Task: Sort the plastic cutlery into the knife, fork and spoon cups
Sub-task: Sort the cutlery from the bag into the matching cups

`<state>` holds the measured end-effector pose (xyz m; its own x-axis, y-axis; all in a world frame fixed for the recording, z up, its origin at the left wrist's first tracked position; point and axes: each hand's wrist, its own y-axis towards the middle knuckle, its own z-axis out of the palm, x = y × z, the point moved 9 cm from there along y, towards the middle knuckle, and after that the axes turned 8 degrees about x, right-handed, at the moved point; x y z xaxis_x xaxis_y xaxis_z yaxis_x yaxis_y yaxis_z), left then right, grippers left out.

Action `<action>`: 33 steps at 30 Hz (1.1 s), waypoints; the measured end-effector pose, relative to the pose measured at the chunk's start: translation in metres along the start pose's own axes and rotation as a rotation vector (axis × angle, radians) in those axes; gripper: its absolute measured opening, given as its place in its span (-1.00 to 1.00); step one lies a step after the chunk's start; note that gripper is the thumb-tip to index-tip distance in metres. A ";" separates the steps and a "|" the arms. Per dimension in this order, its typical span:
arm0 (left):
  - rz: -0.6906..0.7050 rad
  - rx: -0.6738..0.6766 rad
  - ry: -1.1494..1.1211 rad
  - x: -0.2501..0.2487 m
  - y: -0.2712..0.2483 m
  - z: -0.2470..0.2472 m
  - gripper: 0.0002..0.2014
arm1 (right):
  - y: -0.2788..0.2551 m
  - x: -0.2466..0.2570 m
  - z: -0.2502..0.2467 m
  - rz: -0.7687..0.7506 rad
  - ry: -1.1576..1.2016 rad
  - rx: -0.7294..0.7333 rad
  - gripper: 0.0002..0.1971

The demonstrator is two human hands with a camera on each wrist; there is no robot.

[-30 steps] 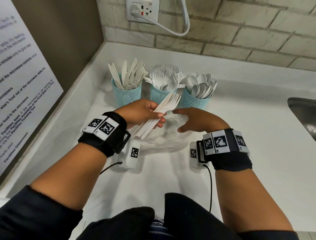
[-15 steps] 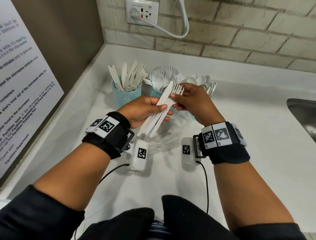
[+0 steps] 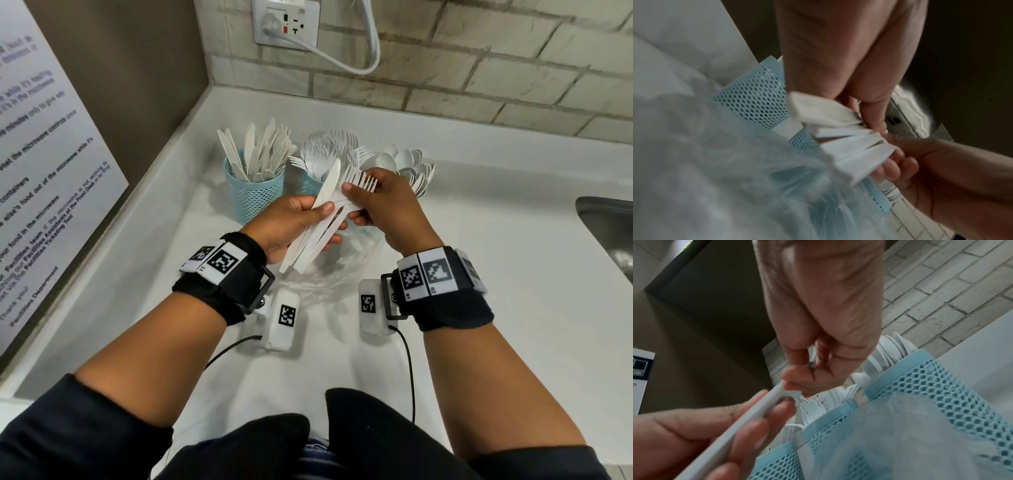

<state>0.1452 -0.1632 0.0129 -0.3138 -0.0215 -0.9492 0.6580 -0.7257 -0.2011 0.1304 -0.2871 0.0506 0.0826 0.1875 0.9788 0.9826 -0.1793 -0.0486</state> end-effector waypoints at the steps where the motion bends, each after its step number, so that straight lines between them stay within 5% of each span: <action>1: 0.010 -0.016 0.009 0.000 0.000 -0.001 -0.80 | 0.001 -0.001 0.000 0.003 -0.010 -0.002 -0.95; 7: 0.035 -0.047 0.020 0.004 -0.001 -0.002 -0.80 | 0.003 0.002 0.007 -0.011 -0.085 0.047 -0.77; 16: 0.100 -0.158 0.073 0.000 -0.004 -0.013 -0.85 | 0.007 0.005 0.001 -0.046 -0.116 -0.087 -0.99; 18: 0.116 -0.176 0.091 -0.001 -0.005 -0.013 -0.83 | 0.008 0.005 0.000 -0.057 -0.127 -0.116 -0.89; 25: 0.115 -0.152 0.097 -0.001 -0.006 -0.011 -0.81 | 0.011 0.006 0.004 -0.037 -0.097 -0.018 -0.94; 33: 0.060 -0.260 0.030 -0.007 -0.012 -0.030 -0.84 | 0.014 0.081 -0.058 -0.376 -0.206 -0.497 -0.97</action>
<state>0.1603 -0.1340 0.0143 -0.2508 -0.0363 -0.9674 0.8297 -0.5229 -0.1955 0.1413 -0.3306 0.1409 -0.1726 0.4968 0.8505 0.7607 -0.4813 0.4355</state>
